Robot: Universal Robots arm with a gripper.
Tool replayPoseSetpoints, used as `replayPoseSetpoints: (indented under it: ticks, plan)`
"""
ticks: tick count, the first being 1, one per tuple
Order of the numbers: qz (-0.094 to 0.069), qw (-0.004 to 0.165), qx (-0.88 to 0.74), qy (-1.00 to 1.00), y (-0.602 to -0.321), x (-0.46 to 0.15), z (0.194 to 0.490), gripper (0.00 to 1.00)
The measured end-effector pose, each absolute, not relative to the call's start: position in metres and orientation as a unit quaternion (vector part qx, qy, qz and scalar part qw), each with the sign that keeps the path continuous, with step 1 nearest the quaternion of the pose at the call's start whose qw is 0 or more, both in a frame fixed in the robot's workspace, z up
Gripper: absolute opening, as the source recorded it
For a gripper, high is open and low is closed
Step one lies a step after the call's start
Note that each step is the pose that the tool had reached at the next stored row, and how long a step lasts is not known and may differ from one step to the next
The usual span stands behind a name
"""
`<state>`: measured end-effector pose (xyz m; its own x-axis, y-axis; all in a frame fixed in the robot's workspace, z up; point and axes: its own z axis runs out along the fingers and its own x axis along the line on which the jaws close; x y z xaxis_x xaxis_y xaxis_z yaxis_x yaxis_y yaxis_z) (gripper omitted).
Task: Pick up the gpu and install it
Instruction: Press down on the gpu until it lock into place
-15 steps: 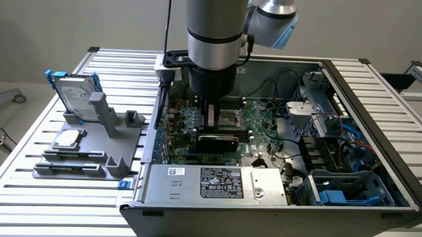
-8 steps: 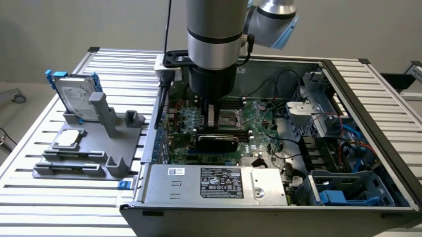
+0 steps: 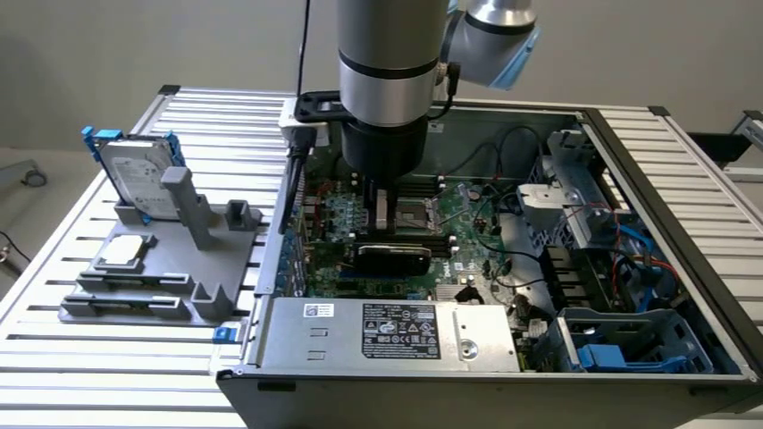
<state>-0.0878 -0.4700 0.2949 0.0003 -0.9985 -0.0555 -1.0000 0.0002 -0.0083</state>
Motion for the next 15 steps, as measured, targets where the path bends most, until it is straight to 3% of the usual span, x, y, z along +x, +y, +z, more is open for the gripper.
replayPoseSetpoints:
  ticks: [15]
  plan:
    - [0.029,0.01,-0.706,0.707,-0.466,-0.087,0.283,0.11]
